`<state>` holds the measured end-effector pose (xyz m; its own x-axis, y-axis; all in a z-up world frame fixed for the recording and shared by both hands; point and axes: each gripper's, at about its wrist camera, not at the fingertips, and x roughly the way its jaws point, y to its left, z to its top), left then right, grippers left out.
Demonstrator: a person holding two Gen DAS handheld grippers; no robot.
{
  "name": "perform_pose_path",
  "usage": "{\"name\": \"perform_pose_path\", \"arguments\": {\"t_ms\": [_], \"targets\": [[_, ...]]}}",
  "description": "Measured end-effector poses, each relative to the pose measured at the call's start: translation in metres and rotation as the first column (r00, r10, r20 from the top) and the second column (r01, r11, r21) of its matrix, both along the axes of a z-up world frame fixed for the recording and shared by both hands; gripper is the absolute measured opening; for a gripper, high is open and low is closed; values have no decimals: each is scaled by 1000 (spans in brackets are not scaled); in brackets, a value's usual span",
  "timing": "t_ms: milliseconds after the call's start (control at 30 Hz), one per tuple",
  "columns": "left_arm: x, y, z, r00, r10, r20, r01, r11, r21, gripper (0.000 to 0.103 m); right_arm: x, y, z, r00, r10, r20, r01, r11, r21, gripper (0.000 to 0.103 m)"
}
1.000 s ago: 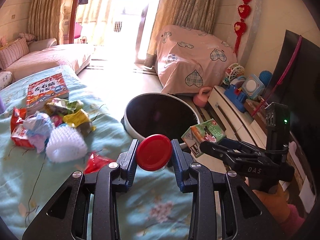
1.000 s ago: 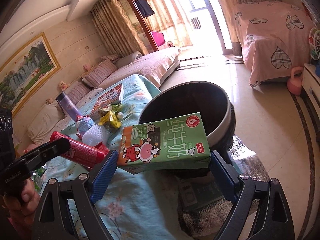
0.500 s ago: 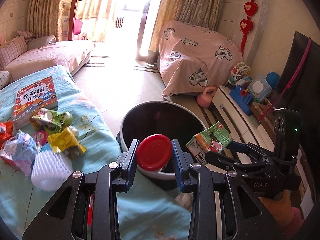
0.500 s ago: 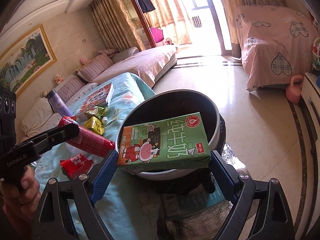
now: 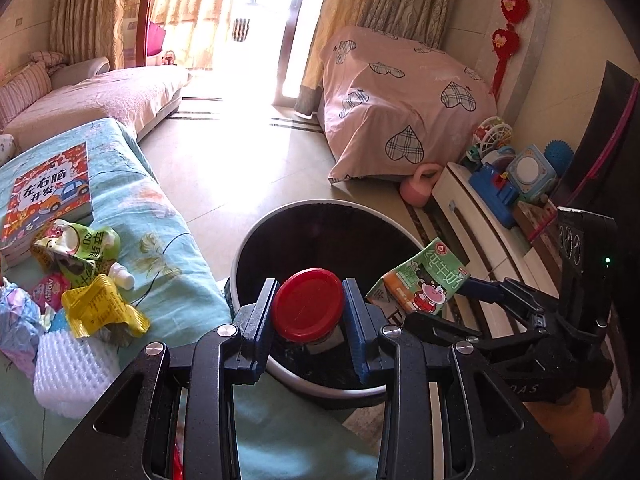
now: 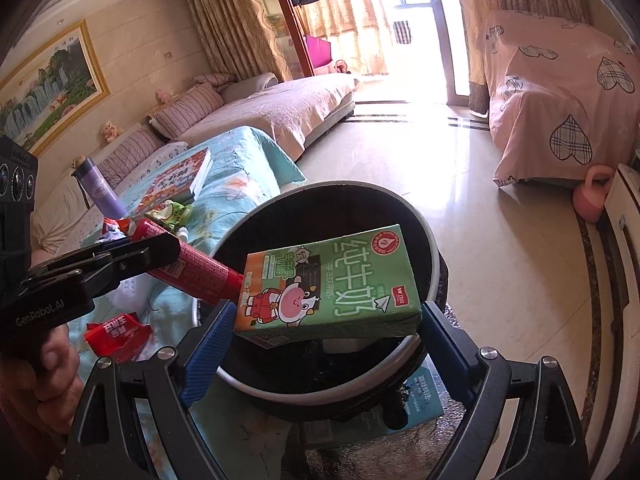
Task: Collect trash
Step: 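Move both tools over the bin and release the can and carton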
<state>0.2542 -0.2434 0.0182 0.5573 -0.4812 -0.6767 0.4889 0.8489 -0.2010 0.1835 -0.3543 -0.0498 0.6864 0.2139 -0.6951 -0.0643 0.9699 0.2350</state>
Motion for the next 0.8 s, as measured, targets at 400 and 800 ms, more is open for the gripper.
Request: {"name": "perform_pose_path", "arguments": {"t_ms": [400, 800], "targets": [[7, -10, -16, 998, -41, -38, 43, 998, 49, 33, 11, -4, 1, 999, 29, -25, -30, 999, -41, 92], [-16, 20, 3, 1000, 2, 1, -2, 1000, 10, 64, -8, -2, 12, 1000, 16, 1, -16, 1000, -2, 93]]}}
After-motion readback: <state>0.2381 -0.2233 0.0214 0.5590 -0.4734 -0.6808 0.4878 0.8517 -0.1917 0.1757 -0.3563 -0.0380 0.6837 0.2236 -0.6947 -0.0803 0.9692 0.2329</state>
